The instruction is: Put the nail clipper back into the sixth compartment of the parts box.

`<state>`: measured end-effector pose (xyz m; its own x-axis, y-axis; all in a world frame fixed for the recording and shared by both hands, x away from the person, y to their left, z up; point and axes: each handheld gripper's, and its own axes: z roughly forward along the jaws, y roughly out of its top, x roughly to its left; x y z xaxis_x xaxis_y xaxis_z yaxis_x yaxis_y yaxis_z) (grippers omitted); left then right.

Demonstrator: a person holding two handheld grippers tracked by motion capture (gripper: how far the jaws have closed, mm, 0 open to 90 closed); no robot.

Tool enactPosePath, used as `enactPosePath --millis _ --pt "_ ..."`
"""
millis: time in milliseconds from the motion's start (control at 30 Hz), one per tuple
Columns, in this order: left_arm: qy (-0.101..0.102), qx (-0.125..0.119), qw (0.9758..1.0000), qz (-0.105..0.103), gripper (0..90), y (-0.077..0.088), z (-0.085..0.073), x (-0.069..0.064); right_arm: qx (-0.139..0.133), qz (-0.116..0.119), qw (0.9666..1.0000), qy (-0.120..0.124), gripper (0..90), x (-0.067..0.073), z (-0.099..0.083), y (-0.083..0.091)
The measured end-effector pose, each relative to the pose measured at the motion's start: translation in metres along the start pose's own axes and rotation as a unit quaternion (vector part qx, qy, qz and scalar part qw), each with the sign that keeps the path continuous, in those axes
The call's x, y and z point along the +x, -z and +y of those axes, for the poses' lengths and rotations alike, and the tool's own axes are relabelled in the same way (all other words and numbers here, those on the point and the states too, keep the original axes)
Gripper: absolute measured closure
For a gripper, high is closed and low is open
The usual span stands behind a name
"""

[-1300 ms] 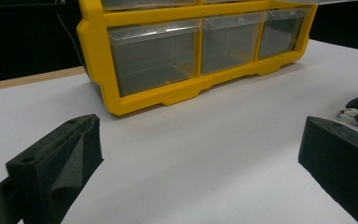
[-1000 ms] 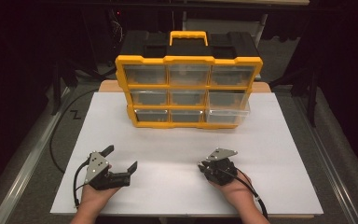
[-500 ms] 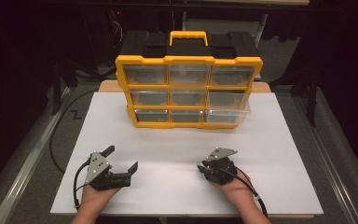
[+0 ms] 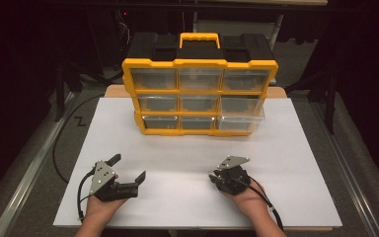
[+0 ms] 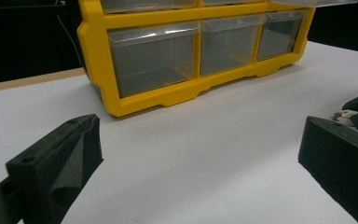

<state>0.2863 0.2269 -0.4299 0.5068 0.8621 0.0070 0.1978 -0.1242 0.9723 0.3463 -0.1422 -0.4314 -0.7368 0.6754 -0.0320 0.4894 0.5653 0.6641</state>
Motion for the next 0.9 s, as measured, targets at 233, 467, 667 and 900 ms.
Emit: enactPosePath --millis 233,467,667,900 --pt "-0.001 0.002 1.0 0.002 0.3 0.0 0.0 0.0006 -0.003 0.0 1.0 0.008 79.3 -0.0014 -0.001 0.0003" --pt "0.0 0.001 1.0 0.003 0.3 0.0003 0.0 0.0008 -0.007 -0.005 0.9998 0.019 79.4 0.0007 -0.0016 0.0005" --pt "-0.001 0.003 1.0 0.001 0.3 0.0001 -0.0003 0.0009 -0.007 0.002 0.9998 0.02 79.4 -0.0014 -0.0017 0.0008" --pt "0.0 0.002 1.0 0.001 0.3 -0.0006 -0.0007 0.0017 -0.006 0.01 0.9998 0.017 79.4 -0.0037 -0.0016 0.0018"
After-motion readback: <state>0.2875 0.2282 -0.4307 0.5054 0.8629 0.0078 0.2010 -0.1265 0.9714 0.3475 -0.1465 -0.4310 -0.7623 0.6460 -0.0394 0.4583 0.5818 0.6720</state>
